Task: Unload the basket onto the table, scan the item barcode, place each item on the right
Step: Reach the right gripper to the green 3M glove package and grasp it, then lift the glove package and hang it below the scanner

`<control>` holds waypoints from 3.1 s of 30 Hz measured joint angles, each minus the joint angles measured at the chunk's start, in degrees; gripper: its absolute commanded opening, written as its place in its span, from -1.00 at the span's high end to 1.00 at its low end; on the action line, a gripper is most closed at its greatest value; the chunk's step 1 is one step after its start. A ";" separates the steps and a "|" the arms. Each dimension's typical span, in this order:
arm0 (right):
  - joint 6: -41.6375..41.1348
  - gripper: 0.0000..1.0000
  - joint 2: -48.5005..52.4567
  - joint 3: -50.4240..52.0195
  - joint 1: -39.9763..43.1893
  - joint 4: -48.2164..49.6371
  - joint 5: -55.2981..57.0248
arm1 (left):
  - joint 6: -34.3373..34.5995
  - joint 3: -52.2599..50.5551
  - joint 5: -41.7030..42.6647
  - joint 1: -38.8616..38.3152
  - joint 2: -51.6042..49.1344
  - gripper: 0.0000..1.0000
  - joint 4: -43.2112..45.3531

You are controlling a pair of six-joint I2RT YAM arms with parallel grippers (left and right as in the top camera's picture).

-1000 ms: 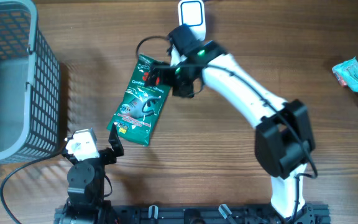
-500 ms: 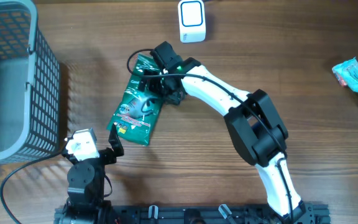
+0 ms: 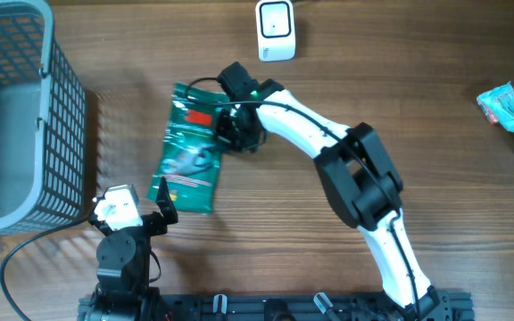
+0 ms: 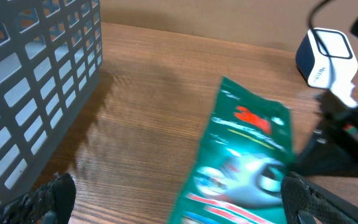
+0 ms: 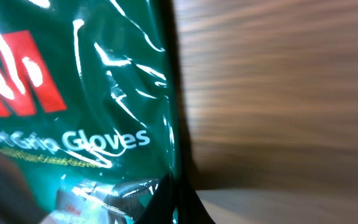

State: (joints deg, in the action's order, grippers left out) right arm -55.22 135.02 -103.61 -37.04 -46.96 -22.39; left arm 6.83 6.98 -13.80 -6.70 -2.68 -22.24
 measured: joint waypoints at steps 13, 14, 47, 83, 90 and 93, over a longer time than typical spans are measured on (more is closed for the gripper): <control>1.57 0.92 -17.75 3.08 1.73 -20.96 28.24 | -0.02 0.00 0.00 0.00 0.00 -0.99 0.02; 1.57 0.91 -18.08 3.08 1.75 -22.01 28.24 | 0.00 0.00 0.00 0.00 0.00 -1.00 0.00; 16.59 0.91 -18.47 -5.62 -1.22 -17.81 35.43 | 0.00 0.00 0.00 0.00 0.00 -1.00 0.00; 19.10 0.53 -15.85 -6.16 -1.53 -24.50 29.68 | -0.02 0.00 0.00 0.00 0.00 -1.00 0.00; 20.26 -0.99 -12.07 -6.14 -1.77 -26.91 27.45 | 0.00 0.00 0.00 0.00 0.00 -1.00 0.00; 23.80 -1.00 -12.07 -6.14 -0.83 -29.03 24.72 | -0.02 0.00 0.00 0.00 0.00 -1.00 0.00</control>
State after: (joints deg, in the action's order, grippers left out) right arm -31.42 122.96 -109.75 -37.87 -75.99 2.33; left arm 6.81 6.98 -13.80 -6.70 -2.68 -22.24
